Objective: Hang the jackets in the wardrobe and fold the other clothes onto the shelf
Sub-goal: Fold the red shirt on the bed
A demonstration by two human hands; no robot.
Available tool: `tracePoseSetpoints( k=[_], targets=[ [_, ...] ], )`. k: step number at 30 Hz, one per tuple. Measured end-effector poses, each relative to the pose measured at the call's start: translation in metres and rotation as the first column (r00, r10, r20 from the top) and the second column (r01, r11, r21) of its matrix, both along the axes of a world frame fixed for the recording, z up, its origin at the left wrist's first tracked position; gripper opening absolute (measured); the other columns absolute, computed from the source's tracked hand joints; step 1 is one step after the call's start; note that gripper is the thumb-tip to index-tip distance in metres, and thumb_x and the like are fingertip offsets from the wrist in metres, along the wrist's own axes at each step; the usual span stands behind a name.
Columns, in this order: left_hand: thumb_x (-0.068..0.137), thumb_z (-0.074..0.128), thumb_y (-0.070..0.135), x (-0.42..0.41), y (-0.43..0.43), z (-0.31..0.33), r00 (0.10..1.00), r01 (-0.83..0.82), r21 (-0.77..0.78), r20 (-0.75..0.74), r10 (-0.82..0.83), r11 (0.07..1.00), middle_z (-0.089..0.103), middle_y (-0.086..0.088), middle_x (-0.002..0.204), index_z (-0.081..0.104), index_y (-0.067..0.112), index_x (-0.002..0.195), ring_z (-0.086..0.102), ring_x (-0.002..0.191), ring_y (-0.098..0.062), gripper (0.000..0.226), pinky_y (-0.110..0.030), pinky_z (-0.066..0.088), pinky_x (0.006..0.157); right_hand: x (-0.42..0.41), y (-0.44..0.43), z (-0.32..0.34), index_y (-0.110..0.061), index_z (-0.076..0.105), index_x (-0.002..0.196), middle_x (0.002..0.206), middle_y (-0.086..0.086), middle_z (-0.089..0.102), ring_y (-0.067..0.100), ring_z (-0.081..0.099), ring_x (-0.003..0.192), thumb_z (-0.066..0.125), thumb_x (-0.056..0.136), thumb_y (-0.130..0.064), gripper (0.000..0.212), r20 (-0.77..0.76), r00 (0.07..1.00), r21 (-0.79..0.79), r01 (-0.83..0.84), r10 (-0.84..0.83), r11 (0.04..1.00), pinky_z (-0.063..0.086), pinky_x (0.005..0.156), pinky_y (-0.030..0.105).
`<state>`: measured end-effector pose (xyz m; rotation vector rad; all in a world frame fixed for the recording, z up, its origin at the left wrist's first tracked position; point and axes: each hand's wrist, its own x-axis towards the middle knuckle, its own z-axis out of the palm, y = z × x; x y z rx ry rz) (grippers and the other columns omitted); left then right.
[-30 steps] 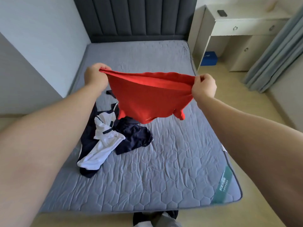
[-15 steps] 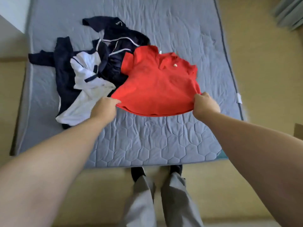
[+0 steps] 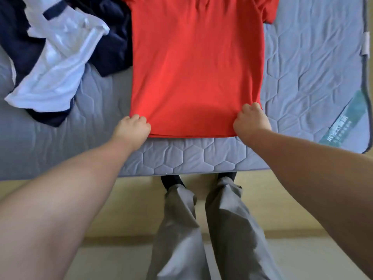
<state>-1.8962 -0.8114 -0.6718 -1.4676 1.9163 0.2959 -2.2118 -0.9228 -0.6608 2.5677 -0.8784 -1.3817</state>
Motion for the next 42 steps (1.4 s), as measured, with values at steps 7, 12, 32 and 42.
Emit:
tracePoseSetpoints(
  k=[7,12,32,42],
  targets=[
    [0.094,0.044,0.004,-0.014,0.021,-0.021,0.998,-0.053,0.139,0.053,0.046,0.989,0.063,-0.004,0.120,0.065,0.019,0.120,0.060,0.116,-0.026,0.036,-0.035,0.046,0.094,-0.009,0.028,-0.028,-0.026,0.065,0.126,0.128,0.000,0.062,0.027,0.053,0.119,0.055,0.092,-0.016,0.037,-0.157,0.967,0.155,0.224,-0.200,0.962,0.043,0.092,0.040],
    [0.096,0.042,0.002,-0.027,0.052,-0.022,0.992,-0.124,0.213,0.052,0.115,0.969,0.061,-0.005,0.124,0.063,0.018,0.124,0.058,0.120,-0.026,0.038,-0.037,0.048,0.094,-0.023,0.051,-0.035,-0.017,0.056,0.137,0.139,0.010,0.051,0.032,0.046,0.127,0.058,0.091,-0.014,0.047,-0.251,0.868,0.176,0.476,-0.428,0.862,0.045,0.100,0.045],
    [0.088,0.055,0.003,-0.047,0.125,-0.037,0.971,-0.238,0.325,0.102,0.216,0.915,0.053,-0.004,0.126,0.050,0.017,0.127,0.053,0.120,-0.024,0.041,-0.036,0.046,0.094,-0.097,0.136,-0.062,-0.011,0.046,0.112,0.119,0.014,0.051,0.037,0.052,0.111,0.049,0.084,-0.002,0.030,0.129,0.600,0.303,0.735,-0.790,0.607,0.042,0.082,0.044],
    [0.083,0.056,0.008,-0.119,0.041,-0.016,0.945,-0.326,0.380,0.126,0.301,0.866,0.072,-0.005,0.112,0.071,0.014,0.109,0.071,0.104,-0.028,0.031,-0.031,0.045,0.068,-0.094,0.111,-0.059,-0.007,0.045,0.119,0.126,0.018,0.050,0.041,0.052,0.120,0.050,0.096,-0.021,0.027,0.334,0.109,0.165,0.971,-0.936,0.172,0.046,0.088,0.049]
  ],
)
